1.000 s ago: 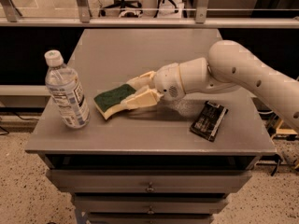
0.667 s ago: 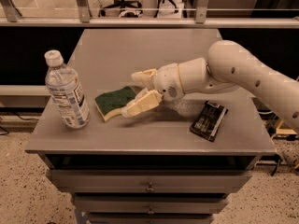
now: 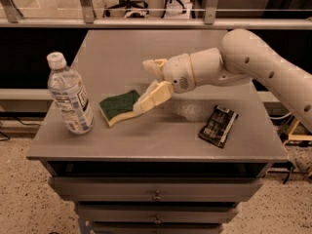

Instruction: Move sponge near blue plastic bottle

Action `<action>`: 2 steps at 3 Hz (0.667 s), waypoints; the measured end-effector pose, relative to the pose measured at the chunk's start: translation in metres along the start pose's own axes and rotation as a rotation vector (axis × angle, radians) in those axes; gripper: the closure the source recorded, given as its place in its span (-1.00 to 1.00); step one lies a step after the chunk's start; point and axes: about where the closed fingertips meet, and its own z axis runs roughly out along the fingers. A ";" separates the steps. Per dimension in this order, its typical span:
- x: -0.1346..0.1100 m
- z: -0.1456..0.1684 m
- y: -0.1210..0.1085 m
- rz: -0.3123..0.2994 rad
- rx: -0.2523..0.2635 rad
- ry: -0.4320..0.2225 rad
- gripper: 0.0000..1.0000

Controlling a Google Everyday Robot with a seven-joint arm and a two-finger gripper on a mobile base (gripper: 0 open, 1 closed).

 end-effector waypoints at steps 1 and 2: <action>-0.030 -0.022 -0.026 -0.059 -0.008 -0.035 -1.00; -0.059 -0.042 -0.037 -0.105 0.031 -0.068 -1.00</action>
Offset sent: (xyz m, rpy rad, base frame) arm 0.0215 -0.0113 0.0273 0.0240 -0.0455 0.0230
